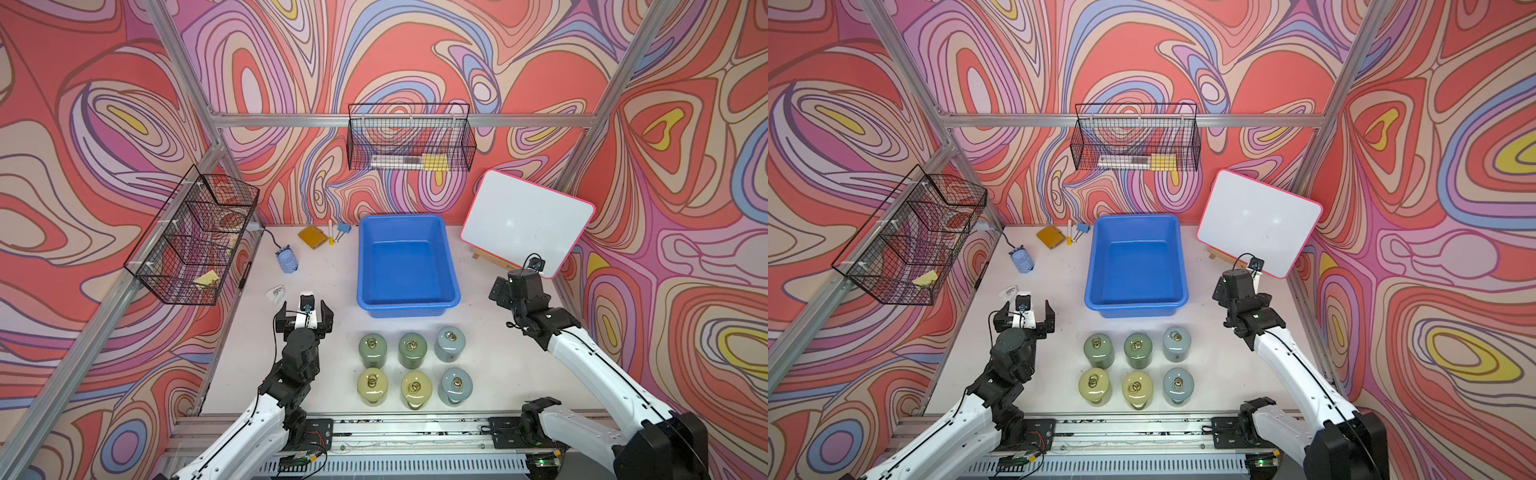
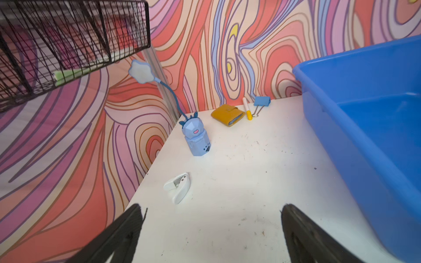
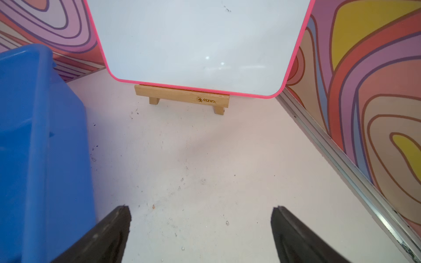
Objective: Take the tea canister out of the basket
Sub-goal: Reset both arms
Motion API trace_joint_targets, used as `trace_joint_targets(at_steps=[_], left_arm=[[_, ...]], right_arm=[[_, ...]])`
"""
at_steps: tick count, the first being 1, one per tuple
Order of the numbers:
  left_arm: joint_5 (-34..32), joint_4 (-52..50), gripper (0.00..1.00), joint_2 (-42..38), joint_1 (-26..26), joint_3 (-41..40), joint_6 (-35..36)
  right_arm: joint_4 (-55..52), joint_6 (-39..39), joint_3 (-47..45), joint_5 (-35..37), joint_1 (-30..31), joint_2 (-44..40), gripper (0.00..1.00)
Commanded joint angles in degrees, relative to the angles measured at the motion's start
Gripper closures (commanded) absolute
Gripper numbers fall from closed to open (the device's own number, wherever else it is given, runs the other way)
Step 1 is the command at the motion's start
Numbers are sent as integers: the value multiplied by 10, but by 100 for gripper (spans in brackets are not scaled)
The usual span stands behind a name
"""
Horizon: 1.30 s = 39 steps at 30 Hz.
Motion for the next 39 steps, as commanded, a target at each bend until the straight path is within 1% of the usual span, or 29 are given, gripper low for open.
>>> trace_joint_targets(at_steps=[1, 4, 7, 11, 13, 15, 16, 17, 18, 20, 22, 23, 24, 25, 27, 28, 30, 33, 34, 38, 39], left_arm=[[64, 43, 1, 46, 44, 16, -20], [95, 59, 1, 98, 77, 23, -31], [127, 100, 1, 151, 110, 22, -33], [213, 168, 1, 233, 174, 25, -58], [255, 219, 1, 295, 206, 29, -70], [285, 287, 1, 356, 224, 32, -72], [295, 303, 1, 378, 231, 36, -81], [327, 310, 1, 391, 243, 41, -92], [341, 310, 1, 408, 250, 51, -94], [349, 324, 1, 448, 254, 59, -98], [356, 390, 1, 503, 257, 56, -98], [362, 381, 1, 509, 257, 62, -95], [372, 314, 1, 490, 257, 85, -92], [373, 262, 1, 492, 257, 110, -91], [388, 291, 1, 501, 257, 103, -84], [388, 267, 1, 495, 256, 109, -84], [387, 292, 1, 502, 256, 103, -85], [388, 280, 1, 497, 256, 103, -83], [387, 292, 1, 500, 256, 101, -84], [406, 286, 1, 500, 256, 103, -77], [406, 283, 1, 499, 256, 104, -77]], right_arm=[[78, -21, -17, -36, -30, 12, 2], [127, -37, -36, -35, -45, 22, 2], [173, -52, -50, -34, -51, 37, 2], [203, -65, -45, -30, -65, 68, 2], [226, -77, -45, -32, -72, 85, 2], [259, -90, -52, -39, -78, 98, 2], [280, -98, -58, -40, -80, 102, 2], [303, -104, -66, -41, -82, 106, 2], [333, -113, -77, -42, -82, 110, 2], [390, -127, -96, -44, -84, 118, 2], [432, -136, -108, -42, -85, 128, 2], [443, -141, -111, -44, -85, 133, 2], [454, -147, -111, -43, -85, 139, 2], [465, -154, -112, -45, -87, 146, 2], [487, -168, -112, -47, -88, 161, 2], [504, -175, -114, -49, -88, 171, 2], [534, -191, -113, -51, -89, 193, 2], [567, -207, -109, -49, -92, 228, 2], [581, -208, -109, -50, -93, 238, 2], [614, -209, -122, -64, -96, 268, 2], [643, -208, -136, -63, -95, 276, 2]])
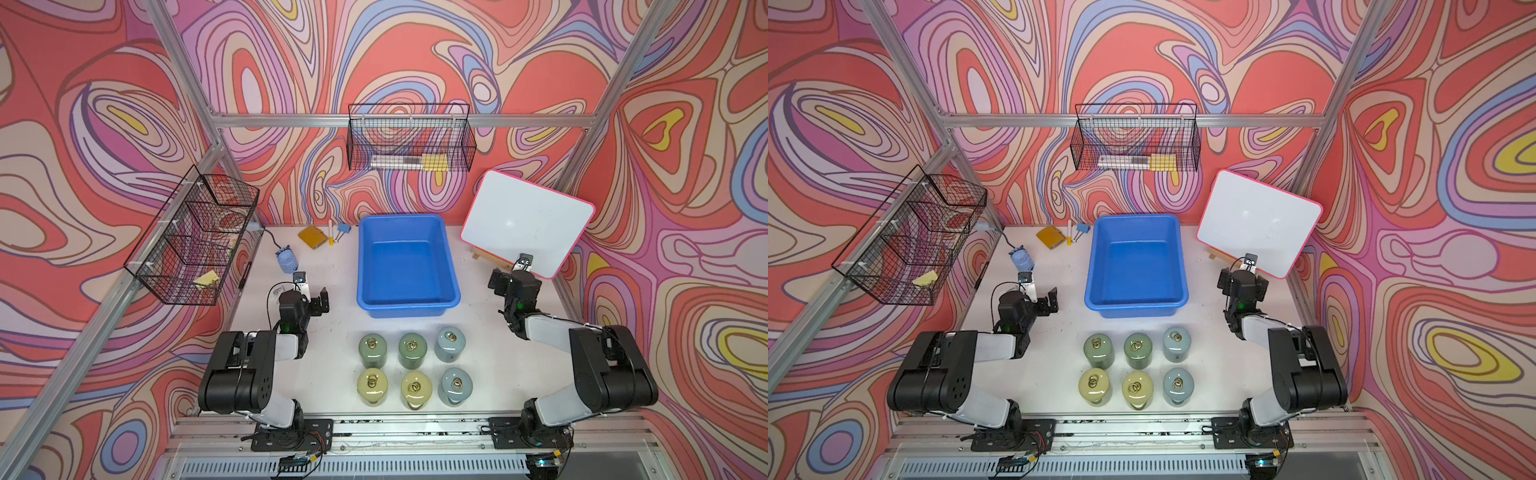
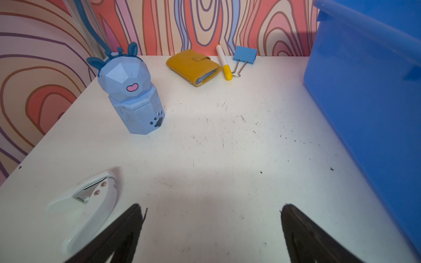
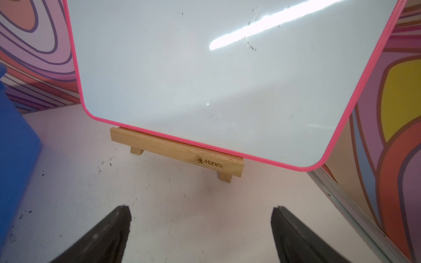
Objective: Take the tea canister out of the basket
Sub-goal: Reset both arms
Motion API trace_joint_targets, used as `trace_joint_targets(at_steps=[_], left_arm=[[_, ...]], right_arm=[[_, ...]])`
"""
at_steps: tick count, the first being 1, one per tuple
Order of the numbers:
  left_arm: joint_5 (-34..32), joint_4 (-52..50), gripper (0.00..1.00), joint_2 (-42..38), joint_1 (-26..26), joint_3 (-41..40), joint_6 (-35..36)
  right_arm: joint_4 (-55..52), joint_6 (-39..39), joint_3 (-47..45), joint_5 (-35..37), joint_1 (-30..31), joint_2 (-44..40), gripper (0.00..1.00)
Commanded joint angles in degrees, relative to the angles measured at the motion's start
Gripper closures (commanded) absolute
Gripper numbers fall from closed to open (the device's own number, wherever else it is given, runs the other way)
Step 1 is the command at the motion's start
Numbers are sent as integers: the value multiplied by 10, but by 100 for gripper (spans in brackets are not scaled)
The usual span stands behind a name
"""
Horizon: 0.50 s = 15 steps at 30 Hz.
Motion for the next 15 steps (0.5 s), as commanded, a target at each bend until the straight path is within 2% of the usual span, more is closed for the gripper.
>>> trace_joint_targets(at_steps=[1, 5, 8, 10, 12, 13, 14, 15], left_arm=[[16, 3, 1, 1, 2, 2, 7], [16, 3, 1, 1, 2, 2, 8], [17, 3, 1, 1, 2, 2, 8], [16, 3, 1, 2, 2, 2, 8], [16, 3, 1, 1, 2, 2, 7], [17, 3, 1, 2, 2, 2, 8], [16, 2, 1, 1, 2, 3, 8], [17, 3, 1, 2, 2, 3, 9]], right_arm=[[101, -11, -37, -8, -3, 23, 2], [231, -28, -91, -23, -2, 47, 2], [224, -27, -91, -29, -2, 45, 2], [205, -33, -78, -57, -2, 56, 2], [259, -47, -74, -51, 1, 104, 2], [188, -28, -64, -66, -1, 80, 2], [243, -40, -70, -61, -4, 98, 2], [213, -34, -66, -64, -3, 90, 2]])
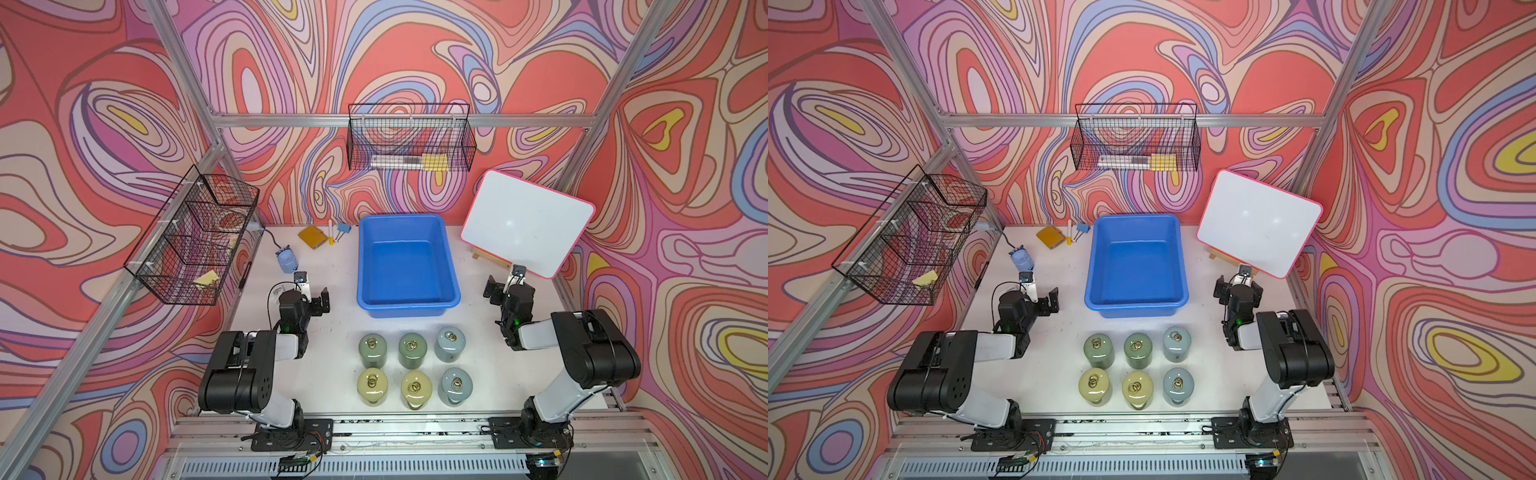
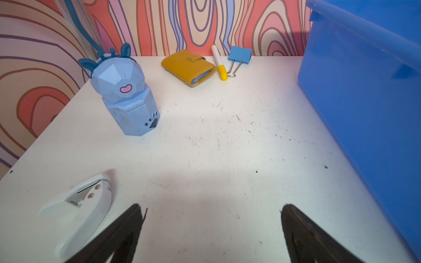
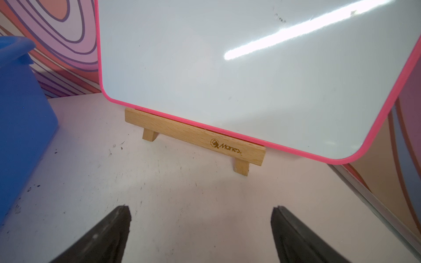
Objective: Take the tea canister out of the basket
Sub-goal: Reset both arms
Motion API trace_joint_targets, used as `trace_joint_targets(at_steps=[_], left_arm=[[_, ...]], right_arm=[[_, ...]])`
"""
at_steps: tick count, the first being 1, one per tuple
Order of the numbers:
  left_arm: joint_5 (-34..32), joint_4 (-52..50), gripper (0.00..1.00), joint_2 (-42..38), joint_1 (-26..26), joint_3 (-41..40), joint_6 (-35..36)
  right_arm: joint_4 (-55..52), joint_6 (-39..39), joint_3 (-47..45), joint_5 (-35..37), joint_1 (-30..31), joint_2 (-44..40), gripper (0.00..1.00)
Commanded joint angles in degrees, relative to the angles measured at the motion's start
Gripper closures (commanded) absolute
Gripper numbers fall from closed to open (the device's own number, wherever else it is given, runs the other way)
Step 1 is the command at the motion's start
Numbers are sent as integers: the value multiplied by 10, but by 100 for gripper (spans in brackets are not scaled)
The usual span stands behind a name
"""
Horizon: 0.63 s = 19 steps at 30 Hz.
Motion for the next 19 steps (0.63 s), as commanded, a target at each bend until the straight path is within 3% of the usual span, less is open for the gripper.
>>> trace_joint_targets(at_steps=[1, 19], left_arm=[[8, 3, 1, 1, 2, 2, 4], [12, 3, 1, 2, 0, 3, 7]], right_arm=[[6, -3, 9, -16, -4, 2, 2], [19, -5, 6, -14, -3, 5, 2]])
